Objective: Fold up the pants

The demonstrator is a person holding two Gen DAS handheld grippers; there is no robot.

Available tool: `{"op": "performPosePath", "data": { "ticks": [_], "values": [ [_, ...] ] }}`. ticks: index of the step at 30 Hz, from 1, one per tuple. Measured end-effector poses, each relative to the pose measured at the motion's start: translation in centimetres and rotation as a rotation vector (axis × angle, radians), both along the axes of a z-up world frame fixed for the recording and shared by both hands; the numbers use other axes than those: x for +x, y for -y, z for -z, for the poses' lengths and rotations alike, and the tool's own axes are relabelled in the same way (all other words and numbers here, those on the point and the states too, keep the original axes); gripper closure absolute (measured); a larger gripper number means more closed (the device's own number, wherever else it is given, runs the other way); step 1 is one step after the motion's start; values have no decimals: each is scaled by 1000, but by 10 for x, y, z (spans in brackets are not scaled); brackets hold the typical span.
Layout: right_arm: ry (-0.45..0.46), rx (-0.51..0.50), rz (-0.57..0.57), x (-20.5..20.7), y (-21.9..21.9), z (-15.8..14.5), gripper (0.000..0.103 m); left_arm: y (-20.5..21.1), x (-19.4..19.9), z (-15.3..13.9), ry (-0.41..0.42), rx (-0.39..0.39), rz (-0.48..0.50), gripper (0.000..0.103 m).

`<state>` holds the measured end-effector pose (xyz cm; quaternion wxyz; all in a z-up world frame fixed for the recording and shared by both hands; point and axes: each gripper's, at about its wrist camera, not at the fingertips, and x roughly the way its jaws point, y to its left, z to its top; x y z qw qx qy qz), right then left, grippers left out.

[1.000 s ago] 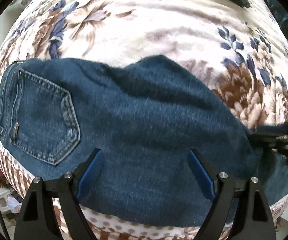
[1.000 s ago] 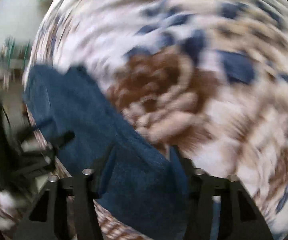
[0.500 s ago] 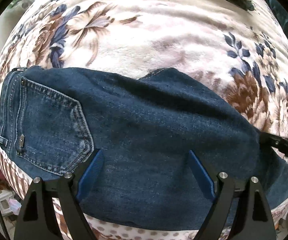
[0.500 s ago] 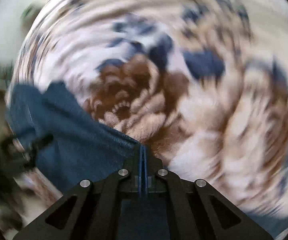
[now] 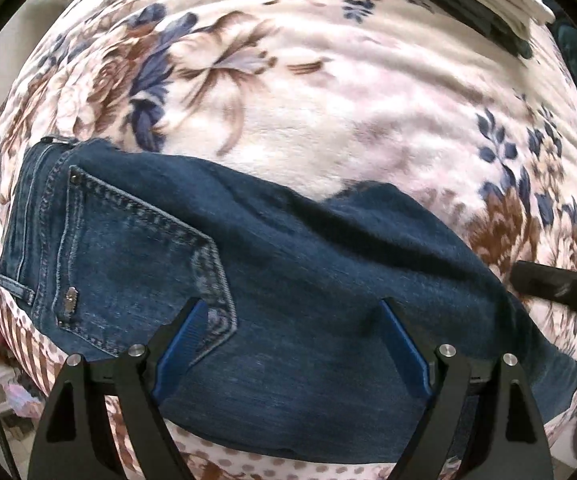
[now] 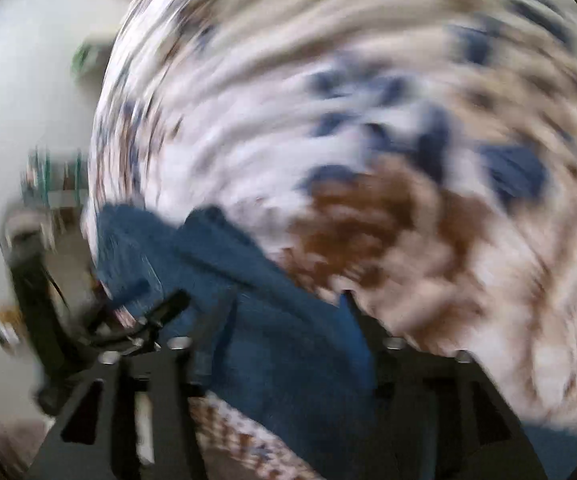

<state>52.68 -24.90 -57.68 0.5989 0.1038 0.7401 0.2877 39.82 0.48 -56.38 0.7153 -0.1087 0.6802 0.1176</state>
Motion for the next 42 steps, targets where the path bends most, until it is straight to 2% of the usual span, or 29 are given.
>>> {"op": "performPosePath", "data": {
  "ticks": [2, 5, 7, 8, 12, 14, 16, 17, 18, 19, 23, 26, 29, 31, 35, 39, 41, 42],
  "values": [
    [-1, 1, -72, -1, -27, 12, 40, -6, 2, 0, -9, -12, -17, 17],
    [16, 8, -109, -13, -43, 16, 79, -17, 6, -2, -13, -34, -39, 17],
    [72, 30, -153, -29, -43, 3, 84, -24, 8, -5, -2, -42, -56, 17],
    [66, 76, -170, -36, -44, -3, 85, -27, 3, -9, -1, -43, -61, 17],
    [-52, 153, -233, -52, -55, -3, 85, -32, -3, -17, -2, -40, -76, 17],
    [-83, 164, -119, -33, -40, 3, 84, -40, -3, -19, -6, -35, -77, 17],
    [-124, 196, -2, -11, -27, 12, 75, -49, -5, -19, -5, -25, -75, 17],
    [-139, 216, 36, -4, -24, 15, 63, -51, -7, -19, -3, -18, -72, 17],
    [-176, 255, 78, 5, -21, 21, 47, -53, -7, -20, -1, -10, -69, 17],
    [-212, 280, 114, 11, -26, 31, 42, -55, -7, -19, 0, -2, -67, 17],
    [-404, 364, 130, 17, -58, 70, 41, -82, -7, -20, -2, 6, -74, 17],
    [-447, 361, 71, 13, -71, 76, 41, -102, -9, -19, 2, 13, -76, 17],
    [-500, 380, 122, 18, -79, 86, 41, -119, -13, -13, -13, 17, -78, 17],
    [-482, 388, 84, 20, -87, 80, 41, -129, -15, -12, -23, 2, -98, 17],
    [-490, 464, 45, 13, -75, 57, 41, -138, -18, -12, -11, -4, -102, 17],
    [-487, 394, -8, -4, -75, 55, 41, -142, -16, -8, -17, -9, -94, 17],
    [-486, 338, 23, -4, -83, 71, 41, -147, -15, -9, -16, -11, -92, 17],
    [-486, 329, 36, -4, -102, 79, 41, -149, -14, -9, -16, -10, -88, 17]
  ]
}}
